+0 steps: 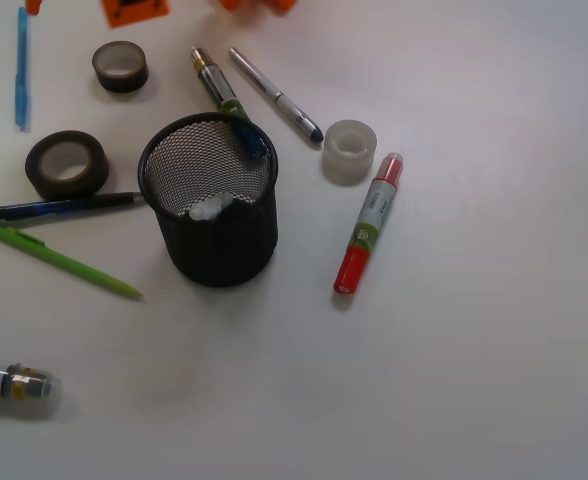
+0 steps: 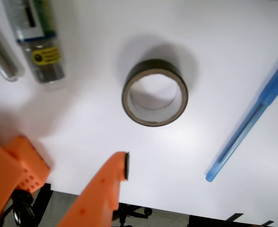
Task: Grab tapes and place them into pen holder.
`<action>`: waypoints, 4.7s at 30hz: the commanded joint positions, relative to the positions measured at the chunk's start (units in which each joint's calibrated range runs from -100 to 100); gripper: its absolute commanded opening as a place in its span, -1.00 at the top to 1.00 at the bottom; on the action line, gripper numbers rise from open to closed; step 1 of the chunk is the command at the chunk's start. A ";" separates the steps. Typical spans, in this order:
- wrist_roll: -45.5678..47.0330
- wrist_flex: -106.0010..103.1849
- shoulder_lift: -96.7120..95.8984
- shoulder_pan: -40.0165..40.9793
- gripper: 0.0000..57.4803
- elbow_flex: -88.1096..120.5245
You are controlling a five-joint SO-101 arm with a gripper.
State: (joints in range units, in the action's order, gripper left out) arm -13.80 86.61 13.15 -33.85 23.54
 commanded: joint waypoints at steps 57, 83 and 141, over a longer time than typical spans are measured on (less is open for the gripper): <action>6.15 -6.38 -9.20 19.23 0.99 -49.36; 0.93 -27.90 -18.98 31.94 0.99 -34.41; -14.46 -1.74 14.34 46.37 -0.52 -11.95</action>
State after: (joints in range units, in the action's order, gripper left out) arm -17.26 79.27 21.78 7.58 4.13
